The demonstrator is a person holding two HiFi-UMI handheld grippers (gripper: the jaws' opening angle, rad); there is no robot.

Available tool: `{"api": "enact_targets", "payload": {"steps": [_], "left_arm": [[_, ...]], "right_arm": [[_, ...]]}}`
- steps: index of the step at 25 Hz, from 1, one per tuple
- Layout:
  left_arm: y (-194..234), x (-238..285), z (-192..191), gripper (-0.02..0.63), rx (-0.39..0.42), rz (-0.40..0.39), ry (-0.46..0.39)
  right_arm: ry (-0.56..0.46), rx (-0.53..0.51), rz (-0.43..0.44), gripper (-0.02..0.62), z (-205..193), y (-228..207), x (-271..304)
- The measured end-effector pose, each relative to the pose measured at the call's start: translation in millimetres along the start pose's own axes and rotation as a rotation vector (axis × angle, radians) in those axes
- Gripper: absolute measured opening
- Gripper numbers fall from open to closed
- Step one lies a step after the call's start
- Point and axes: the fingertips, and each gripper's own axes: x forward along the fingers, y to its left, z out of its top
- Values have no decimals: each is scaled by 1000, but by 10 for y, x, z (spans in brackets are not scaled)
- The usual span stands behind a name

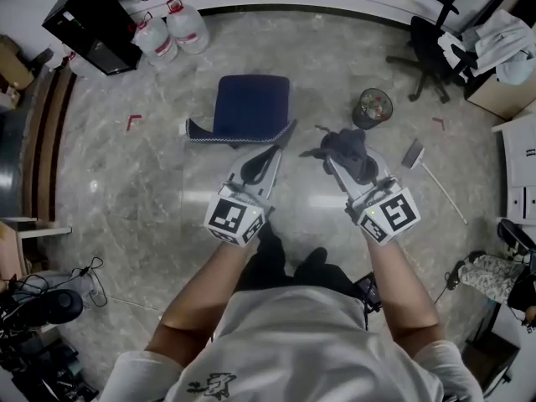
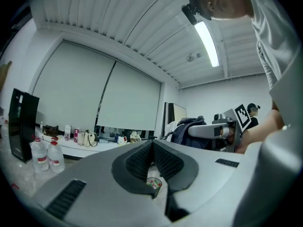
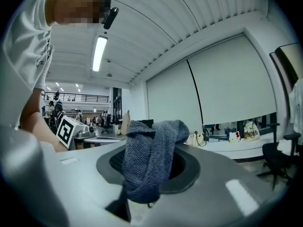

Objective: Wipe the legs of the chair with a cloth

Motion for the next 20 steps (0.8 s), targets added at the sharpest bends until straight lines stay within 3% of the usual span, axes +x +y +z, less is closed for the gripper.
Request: {"api": "enact_targets", "payload": {"steps": [6, 11, 15, 20], "left_arm": [[302, 430, -443, 5, -38, 8, 28], [483, 769, -1208, 5, -50, 29, 37], [465, 908, -1940, 5, -73, -3, 14], [545, 1186, -3143, 5, -84, -66, 20]], "right_arm": [[23, 29, 20, 116, -538, -342, 392], [9, 1, 90, 115, -1238, -685, 635], [7, -23, 137, 115, -2098, -965, 739], [42, -46, 171, 117, -3551, -1442, 1017]]}}
